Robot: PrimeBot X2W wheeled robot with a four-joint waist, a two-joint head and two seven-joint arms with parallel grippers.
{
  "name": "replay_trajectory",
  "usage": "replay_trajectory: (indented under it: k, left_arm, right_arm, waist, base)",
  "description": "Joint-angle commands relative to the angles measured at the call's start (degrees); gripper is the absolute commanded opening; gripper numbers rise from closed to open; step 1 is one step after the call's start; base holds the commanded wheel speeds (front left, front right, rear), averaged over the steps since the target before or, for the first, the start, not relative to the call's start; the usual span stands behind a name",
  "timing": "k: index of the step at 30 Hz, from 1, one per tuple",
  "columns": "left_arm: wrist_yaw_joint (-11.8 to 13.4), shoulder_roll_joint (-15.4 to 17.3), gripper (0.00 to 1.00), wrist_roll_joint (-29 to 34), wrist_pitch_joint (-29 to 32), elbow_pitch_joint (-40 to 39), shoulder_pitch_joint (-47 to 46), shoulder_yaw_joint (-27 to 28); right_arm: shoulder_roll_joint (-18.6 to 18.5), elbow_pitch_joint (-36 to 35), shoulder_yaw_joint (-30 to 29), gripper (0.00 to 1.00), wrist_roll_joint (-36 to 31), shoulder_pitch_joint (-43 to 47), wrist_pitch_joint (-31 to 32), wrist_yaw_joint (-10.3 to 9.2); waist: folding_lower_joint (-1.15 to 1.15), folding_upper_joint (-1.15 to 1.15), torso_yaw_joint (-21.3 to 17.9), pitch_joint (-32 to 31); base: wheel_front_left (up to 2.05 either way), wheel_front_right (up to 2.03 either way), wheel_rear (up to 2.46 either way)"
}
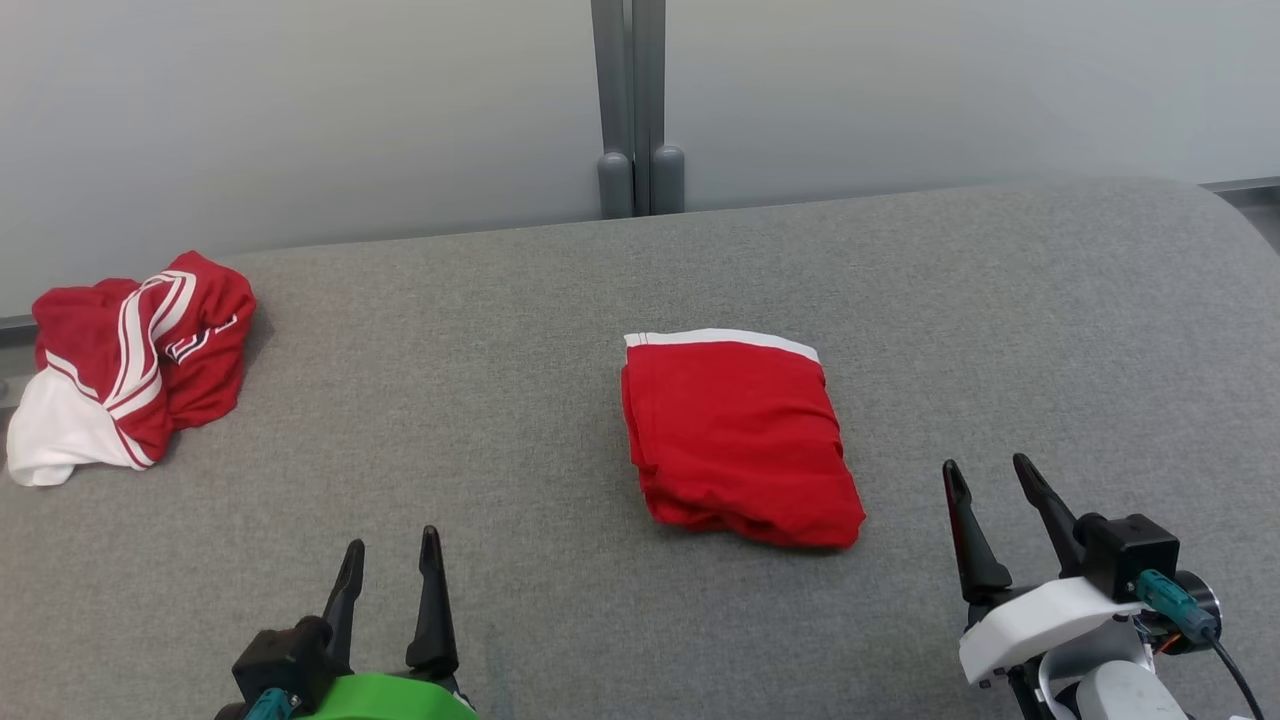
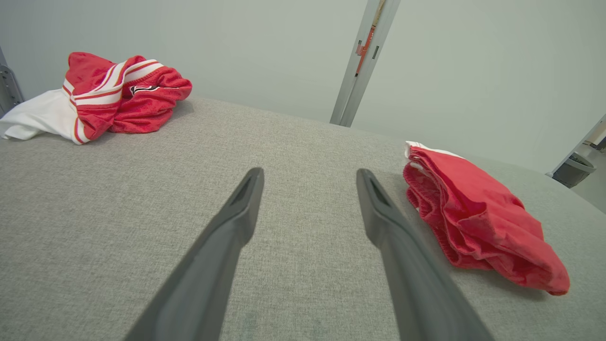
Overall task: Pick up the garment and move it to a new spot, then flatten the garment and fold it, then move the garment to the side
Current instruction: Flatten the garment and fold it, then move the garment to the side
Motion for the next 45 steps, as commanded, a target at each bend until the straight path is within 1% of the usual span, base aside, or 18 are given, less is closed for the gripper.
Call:
replay_trajectory:
  k: [1,12,15,17,22,24,27,30,36,40,45]
  left_arm:
    - [0.3,0.0,1.00,-0.1,0.0,-0.2,0.4,0.2]
    - [0.2,0.0,1.00,0.0,0.0,-0.3,0.2,-0.2]
    - [0.1,0.0,1.00,0.3,0.0,-0.4,-0.1,-0.4]
    - [0.1,0.0,1.00,0.4,0.0,-0.5,-0.4,-0.6]
    - [-0.1,0.0,1.00,0.4,0.0,-0.7,-1.7,-1.3]
    - [-0.2,0.0,1.00,0.1,0.0,-0.7,-2.1,-1.6]
    - [0.0,0.0,1.00,-0.4,0.0,-0.8,-2.7,-2.0]
    - [0.1,0.0,1.00,-0.4,0.0,-0.8,-3.2,-2.5]
    - [0.2,0.0,1.00,-0.4,0.0,-1.0,-4.5,-2.8]
    - [0.2,0.0,1.00,-0.2,0.0,-1.0,-5.4,-2.8]
    - [0.2,0.0,1.00,-0.1,0.0,-1.1,-6.1,-2.8]
  right_arm:
    - [-0.1,0.3,-0.1,1.00,-0.3,0.1,-0.3,-0.08]
    - [-0.1,2.1,0.4,1.00,-1.0,-1.3,-0.2,-0.08]
    - [-0.2,3.8,0.5,1.00,-2.6,-3.6,0.0,-0.08]
    - [-0.1,4.6,0.3,1.00,-3.5,-5.7,1.4,-0.08]
    - [-0.3,6.1,-0.8,1.00,-4.7,-12.9,9.0,-0.08]
    - [-1.2,6.6,-0.5,1.00,-4.5,-15.7,12.3,-0.08]
    - [-2.2,7.8,0.8,1.00,-1.7,-18.8,17.5,-0.08]
    - [-4.2,9.4,3.1,1.00,0.9,-21.9,23.2,-0.08]
    - [-6.9,13.2,7.1,1.00,6.6,-24.6,34.3,-0.08]
    - [-8.2,14.9,9.0,1.00,10.5,-25.2,38.6,-0.08]
    - [-9.2,15.9,10.9,1.00,14.3,-25.7,40.9,-0.08]
  waist:
    - [0.00,0.00,0.0,0.0]
    - [0.00,0.00,0.4,0.4]
    - [0.00,0.00,0.8,0.6]
    - [0.00,0.00,1.1,0.9]
    - [0.00,0.00,2.5,2.7]
    - [0.00,0.00,3.3,3.5]
    - [0.00,0.00,4.3,4.8]
    - [0.00,0.00,5.3,6.0]
    - [0.00,0.00,6.9,8.3]
    - [0.00,0.00,7.8,9.6]
    - [0.00,0.00,8.4,10.9]
  base:
    - [0.00,0.00,0.00]
    - [0.00,0.00,0.00]
    - [0.00,0.00,0.00]
    - [0.00,0.00,0.00]
    - [0.00,0.00,0.00]
    - [0.00,0.00,0.00]
    - [0.00,0.00,0.00]
    - [0.00,0.00,0.00]
    - [0.00,0.00,0.00]
    - [0.00,0.00,0.00]
    - [0.00,0.00,0.00]
